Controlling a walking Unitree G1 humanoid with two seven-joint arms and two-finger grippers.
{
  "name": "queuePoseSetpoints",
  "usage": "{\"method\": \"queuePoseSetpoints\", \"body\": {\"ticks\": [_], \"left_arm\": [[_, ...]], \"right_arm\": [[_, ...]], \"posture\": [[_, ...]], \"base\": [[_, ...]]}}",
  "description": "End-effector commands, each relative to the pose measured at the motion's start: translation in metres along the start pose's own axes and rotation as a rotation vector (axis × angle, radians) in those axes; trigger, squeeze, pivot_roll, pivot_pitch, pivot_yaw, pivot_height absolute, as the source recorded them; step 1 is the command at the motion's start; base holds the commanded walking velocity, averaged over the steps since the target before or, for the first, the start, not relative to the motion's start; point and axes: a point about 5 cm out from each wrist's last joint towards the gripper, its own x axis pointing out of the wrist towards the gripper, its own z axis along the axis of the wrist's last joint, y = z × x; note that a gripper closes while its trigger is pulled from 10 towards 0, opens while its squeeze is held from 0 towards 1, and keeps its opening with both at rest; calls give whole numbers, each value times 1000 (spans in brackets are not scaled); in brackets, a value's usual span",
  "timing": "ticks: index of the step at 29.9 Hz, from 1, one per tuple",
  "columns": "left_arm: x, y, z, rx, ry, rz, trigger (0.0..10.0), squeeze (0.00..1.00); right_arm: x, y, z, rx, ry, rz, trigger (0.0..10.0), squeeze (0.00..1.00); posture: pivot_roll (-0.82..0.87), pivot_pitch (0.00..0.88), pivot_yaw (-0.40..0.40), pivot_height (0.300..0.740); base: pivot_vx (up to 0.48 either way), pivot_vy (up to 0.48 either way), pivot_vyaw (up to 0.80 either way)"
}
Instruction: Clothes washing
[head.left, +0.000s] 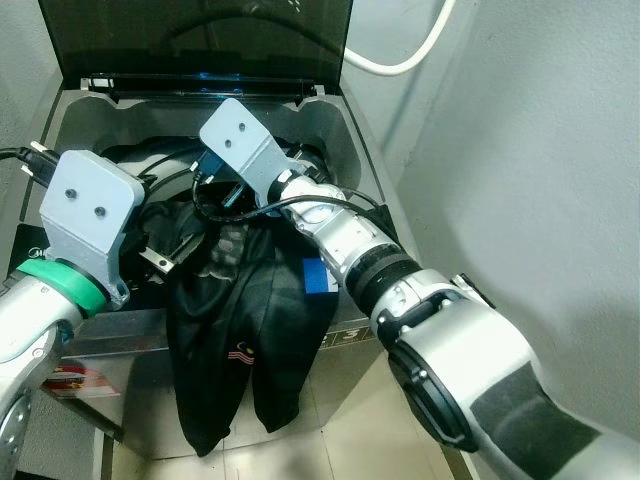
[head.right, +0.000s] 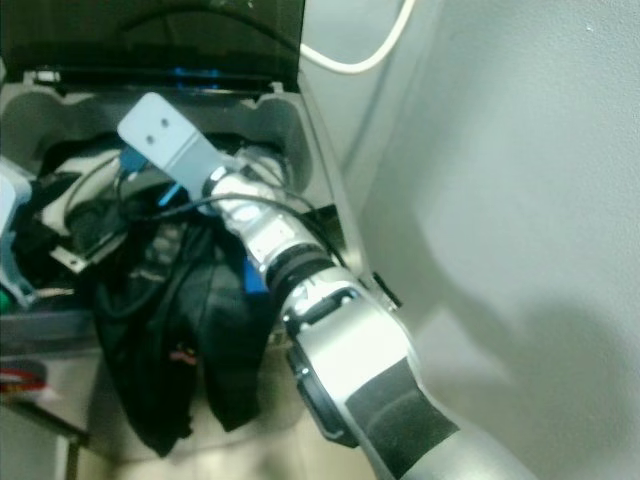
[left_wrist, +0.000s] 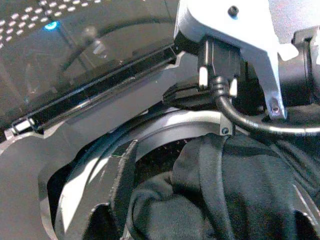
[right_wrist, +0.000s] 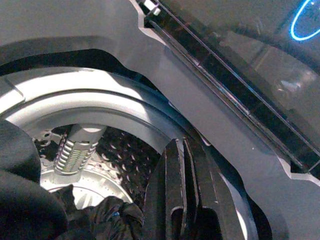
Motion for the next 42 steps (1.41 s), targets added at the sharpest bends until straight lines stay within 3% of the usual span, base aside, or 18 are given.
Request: {"method": "queuePoseSetpoints", "body": {"ticks": [1,5,6,7,8,18,19,24,26,27,29,30,31,34,37,40,42], "left_arm": [[-1,1,4,-3,-27,1,0,0],[-1,1,7,-5,-48,7,0,0],[-1,2,10,-8,-59,5,3451,0],[-1,2,10,-8,-59,5,3451,0],[-2,2,13,-13,-74,-3,10000,0],[-9,-3,15,-16,-54,-109,10000,16],[-10,-2,15,-18,-51,-107,10000,1000],[-10,1,17,-12,-56,-93,10000,1000],[-9,11,28,14,-113,-46,10000,1000],[-9,16,35,29,-147,-14,10000,431],[-9,16,35,29,-147,-14,10000,431],[-9,21,44,30,-192,4,10000,431],[-9,25,55,35,-247,14,10000,0],[-11,32,83,18,-384,17,10000,0],[-14,43,98,9,-456,55,10000,0],[-17,52,102,47,-456,87,10000,0],[-15,52,78,108,-324,85,10000,0]], "right_arm": [[0,2,0,-1,-3,8,10000,0],[0,2,0,-1,-3,8,10000,0],[0,2,0,-1,-3,7,10000,0],[0,2,0,-1,-3,7,10000,0],[0,2,0,-1,-3,7,10000,0],[0,2,0,1,-3,6,10000,0],[0,2,0,1,-3,6,10000,0],[0,2,0,2,-3,6,10000,0],[0,2,0,3,-3,6,10000,0],[0,2,0,3,-4,6,10000,0],[0,2,0,3,-4,6,10000,0],[0,2,0,3,-4,6,10000,0],[0,2,0,3,-3,6,10000,0],[0,3,0,4,-3,9,10000,0],[0,3,0,4,-3,9,10000,0],[0,3,0,5,-4,9,10000,0],[1,3,1,5,-5,8,10000,0]], "posture": [[192,143,-76,740],[192,143,-76,740],[192,143,-76,740],[192,143,-76,740],[193,146,-75,740],[195,148,-75,740],[198,150,-75,740],[198,150,-75,740],[198,151,-75,740],[198,151,-75,740],[198,151,-75,740],[201,149,-78,740],[201,149,-78,740],[202,147,-79,740],[202,145,-79,740],[203,143,-80,740],[205,144,-78,740]], "base": [[0,0,0],[0,0,0],[0,0,0],[0,0,0],[0,0,0],[0,0,0],[0,0,0],[0,0,0],[0,0,0],[0,0,0],[0,0,0],[0,0,0],[0,0,0],[0,0,0],[0,0,0],[0,0,0],[0,0,0]]}}
